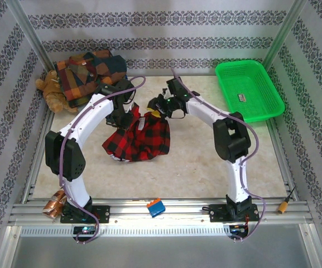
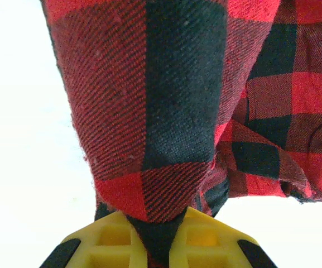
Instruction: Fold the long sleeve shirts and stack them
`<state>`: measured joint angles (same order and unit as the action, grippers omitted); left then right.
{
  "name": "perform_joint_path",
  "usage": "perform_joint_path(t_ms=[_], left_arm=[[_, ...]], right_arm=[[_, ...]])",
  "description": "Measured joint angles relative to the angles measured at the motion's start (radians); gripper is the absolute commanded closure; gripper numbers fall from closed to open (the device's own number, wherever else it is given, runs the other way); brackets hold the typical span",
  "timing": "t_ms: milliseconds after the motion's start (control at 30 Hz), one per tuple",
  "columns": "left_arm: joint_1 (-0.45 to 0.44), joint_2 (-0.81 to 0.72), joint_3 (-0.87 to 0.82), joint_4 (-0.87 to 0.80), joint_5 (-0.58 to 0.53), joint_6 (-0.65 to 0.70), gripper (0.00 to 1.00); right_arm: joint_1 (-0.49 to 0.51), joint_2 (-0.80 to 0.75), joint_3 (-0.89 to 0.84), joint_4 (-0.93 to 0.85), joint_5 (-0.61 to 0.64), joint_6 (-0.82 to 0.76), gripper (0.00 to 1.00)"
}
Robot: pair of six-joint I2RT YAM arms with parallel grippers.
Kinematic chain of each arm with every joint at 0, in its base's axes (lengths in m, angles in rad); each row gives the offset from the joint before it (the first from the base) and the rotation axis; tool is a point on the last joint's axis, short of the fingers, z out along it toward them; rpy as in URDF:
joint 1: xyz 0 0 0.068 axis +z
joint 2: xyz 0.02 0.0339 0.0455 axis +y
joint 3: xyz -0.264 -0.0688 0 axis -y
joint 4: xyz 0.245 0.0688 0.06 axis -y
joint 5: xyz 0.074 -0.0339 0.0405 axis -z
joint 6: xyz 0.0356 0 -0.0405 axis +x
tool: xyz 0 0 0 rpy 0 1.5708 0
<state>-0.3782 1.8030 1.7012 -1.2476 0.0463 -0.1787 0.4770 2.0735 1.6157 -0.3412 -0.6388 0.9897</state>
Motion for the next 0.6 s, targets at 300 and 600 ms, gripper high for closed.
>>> perform_joint_path(t_ms=[300,600], left_arm=[[0.001,0.000,-0.002,0.003,0.014,0.000,1.00],[0.007,-0.003,-0.009,0.014,0.058,-0.004,1.00]], right_arm=[[0.222,-0.042,-0.175,-0.007,-0.090,0.045,0.92],[0.256,0.042,-0.160,0.093,-0.130,0.143,0.92]])
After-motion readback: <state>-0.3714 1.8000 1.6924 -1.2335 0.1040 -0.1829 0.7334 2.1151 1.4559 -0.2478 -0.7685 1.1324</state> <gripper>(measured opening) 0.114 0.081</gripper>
